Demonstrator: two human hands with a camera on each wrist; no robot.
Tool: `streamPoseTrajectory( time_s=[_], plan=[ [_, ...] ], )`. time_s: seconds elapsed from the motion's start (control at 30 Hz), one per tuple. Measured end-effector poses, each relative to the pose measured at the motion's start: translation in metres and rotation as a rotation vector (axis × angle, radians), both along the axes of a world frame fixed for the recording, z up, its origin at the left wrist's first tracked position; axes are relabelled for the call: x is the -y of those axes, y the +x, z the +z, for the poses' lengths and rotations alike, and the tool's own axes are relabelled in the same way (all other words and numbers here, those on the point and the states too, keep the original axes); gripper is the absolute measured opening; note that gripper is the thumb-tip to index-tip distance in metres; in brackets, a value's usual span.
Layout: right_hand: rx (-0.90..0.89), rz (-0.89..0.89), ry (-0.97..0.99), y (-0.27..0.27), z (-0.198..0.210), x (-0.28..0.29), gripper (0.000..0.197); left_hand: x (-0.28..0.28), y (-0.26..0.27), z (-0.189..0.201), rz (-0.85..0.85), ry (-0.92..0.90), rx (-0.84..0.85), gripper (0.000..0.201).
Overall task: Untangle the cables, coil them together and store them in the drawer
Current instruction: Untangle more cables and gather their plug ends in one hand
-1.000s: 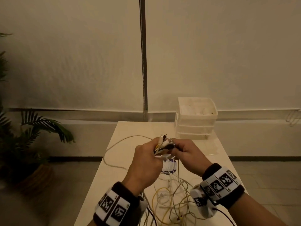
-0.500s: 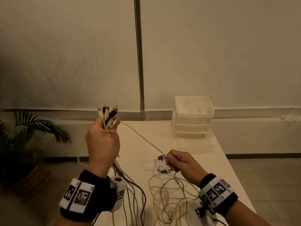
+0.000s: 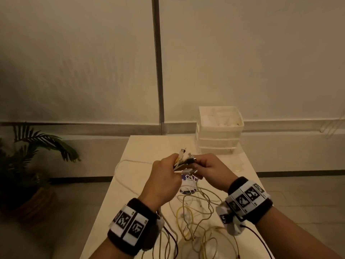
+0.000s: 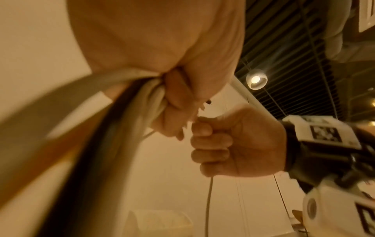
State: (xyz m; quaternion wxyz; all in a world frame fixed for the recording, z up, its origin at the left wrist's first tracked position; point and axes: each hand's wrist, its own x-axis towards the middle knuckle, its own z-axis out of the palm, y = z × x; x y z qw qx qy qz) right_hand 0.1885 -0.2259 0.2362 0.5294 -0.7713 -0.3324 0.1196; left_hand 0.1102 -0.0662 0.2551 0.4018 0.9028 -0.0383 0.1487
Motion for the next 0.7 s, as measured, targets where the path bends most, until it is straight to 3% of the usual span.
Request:
streamPoseTrajectory(
  time_s=[0.13, 0.27, 0.47, 0.7],
  plan=[
    [-0.056, -0.019, 0.044, 0.005, 0.001, 0.006, 0.023, 0.002, 0.011, -0.005, 0.032, 0.043, 0.001, 0.028],
    [-0.085, -0.015, 0.088, 0.000, -0.014, 0.007, 0.027, -0.001, 0.015, 0.010, 0.219, -0.051, 0.134, 0.028],
    [-0.088, -0.116, -0.101, 0.004, -0.072, 0.014, 0.033, -0.037, 0.013, 0.035, 0.428, -0.271, 0.289, 0.019],
    [-0.035, -0.110, -0.130, 0.016, -0.060, 0.009, 0.025, -0.068, 0.011, 0.027, 0.504, -0.404, 0.315, 0.020]
  ],
)
